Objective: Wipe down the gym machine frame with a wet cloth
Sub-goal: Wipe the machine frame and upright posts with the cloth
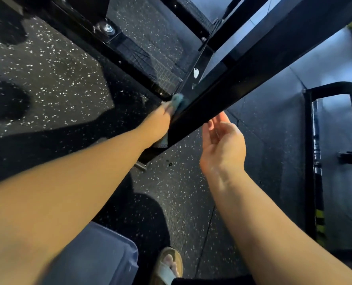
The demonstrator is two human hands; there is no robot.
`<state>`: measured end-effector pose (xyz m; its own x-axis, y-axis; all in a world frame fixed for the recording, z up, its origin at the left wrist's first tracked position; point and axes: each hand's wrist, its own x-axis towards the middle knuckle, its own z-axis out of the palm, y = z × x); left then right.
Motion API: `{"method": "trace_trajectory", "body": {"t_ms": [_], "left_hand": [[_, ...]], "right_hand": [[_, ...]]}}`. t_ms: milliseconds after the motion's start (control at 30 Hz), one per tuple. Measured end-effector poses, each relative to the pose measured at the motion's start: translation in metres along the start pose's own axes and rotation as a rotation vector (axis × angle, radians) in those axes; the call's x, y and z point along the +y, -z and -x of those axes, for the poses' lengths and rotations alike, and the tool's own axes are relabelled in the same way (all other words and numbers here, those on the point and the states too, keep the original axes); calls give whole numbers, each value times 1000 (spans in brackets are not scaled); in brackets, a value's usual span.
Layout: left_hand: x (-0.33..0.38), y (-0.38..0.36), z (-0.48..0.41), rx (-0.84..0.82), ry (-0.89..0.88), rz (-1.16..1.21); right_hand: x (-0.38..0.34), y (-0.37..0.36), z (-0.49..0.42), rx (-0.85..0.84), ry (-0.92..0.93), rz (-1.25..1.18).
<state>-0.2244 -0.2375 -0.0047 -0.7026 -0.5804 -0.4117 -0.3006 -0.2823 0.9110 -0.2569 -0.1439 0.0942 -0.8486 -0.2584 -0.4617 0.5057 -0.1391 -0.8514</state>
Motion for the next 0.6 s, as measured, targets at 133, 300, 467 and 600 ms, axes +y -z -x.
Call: {"method": "trace_trajectory", "body": {"t_ms": [133, 300, 467, 600], "left_hand": [[-23, -2, -6, 40, 80, -10], [14, -7, 2, 63, -163, 208], [-46, -4, -1, 98, 68, -65], [-47, -8, 2, 152, 95, 25]], "right_hand": [[0, 5, 1, -22, -3, -7], [-2, 2, -4, 25, -32, -21], [12, 7, -1, 8, -79, 20], [27, 15, -3, -45, -104, 130]]}}
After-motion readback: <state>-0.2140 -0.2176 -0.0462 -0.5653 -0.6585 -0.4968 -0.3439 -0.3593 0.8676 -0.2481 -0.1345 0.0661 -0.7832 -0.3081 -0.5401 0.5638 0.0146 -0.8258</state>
